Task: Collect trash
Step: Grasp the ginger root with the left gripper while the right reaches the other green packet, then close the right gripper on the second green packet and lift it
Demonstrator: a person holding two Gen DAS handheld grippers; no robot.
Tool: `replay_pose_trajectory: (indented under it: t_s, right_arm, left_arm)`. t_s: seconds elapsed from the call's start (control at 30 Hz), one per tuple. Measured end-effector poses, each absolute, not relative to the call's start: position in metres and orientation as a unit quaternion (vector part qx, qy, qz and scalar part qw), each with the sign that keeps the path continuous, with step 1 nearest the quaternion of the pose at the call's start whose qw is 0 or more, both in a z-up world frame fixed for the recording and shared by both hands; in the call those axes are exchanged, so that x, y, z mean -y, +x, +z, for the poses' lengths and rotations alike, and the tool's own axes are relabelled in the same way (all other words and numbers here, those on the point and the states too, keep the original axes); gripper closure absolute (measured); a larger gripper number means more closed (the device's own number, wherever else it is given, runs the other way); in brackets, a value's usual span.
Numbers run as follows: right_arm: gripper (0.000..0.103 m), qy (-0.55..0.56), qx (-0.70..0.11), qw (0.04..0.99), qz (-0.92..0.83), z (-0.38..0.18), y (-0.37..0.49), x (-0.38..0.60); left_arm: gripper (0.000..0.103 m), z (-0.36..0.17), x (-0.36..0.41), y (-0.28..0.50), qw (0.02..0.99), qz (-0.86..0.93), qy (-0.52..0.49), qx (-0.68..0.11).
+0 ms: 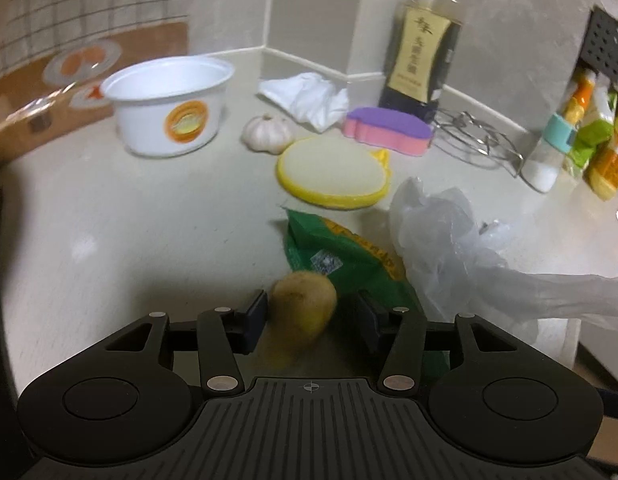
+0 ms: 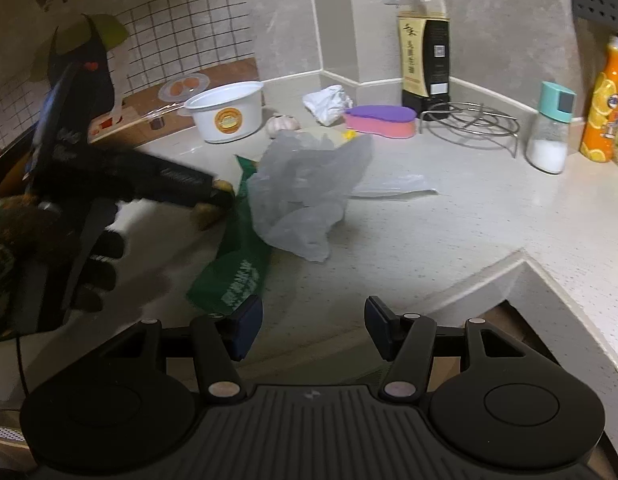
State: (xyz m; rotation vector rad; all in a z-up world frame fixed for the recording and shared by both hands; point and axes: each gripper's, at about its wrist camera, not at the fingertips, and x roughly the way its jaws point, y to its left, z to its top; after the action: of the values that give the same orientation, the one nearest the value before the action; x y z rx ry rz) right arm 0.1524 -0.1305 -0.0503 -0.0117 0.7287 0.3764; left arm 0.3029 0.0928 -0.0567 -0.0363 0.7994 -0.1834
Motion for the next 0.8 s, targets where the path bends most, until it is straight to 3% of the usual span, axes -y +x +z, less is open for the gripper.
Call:
replay_pose_trajectory:
  t_s: [0.2, 0.5, 0.8]
  right_arm:
    - [0.046, -0.011, -0.342, 0.918, 0.198, -0.043, 0.142, 0.126]
    - [0.046, 0.014, -0.32, 0.899, 0.3, -0.019, 0.171, 0.094]
    - [0.046, 0.067, -0.404, 0.882, 0.235, -0.054, 0.264, 0.082]
  left_arm:
    - [0.054, -0.058, -0.099, 0.305, 0.917, -0.098, -0.02, -0.385]
    - [0.056, -0.046, -0.13, 0.246, 0.921, -0.095, -0.032, -0.376]
    - [0.056, -0.056, -0.133, 0.266, 0.922, -0.118, -0.042, -0.366]
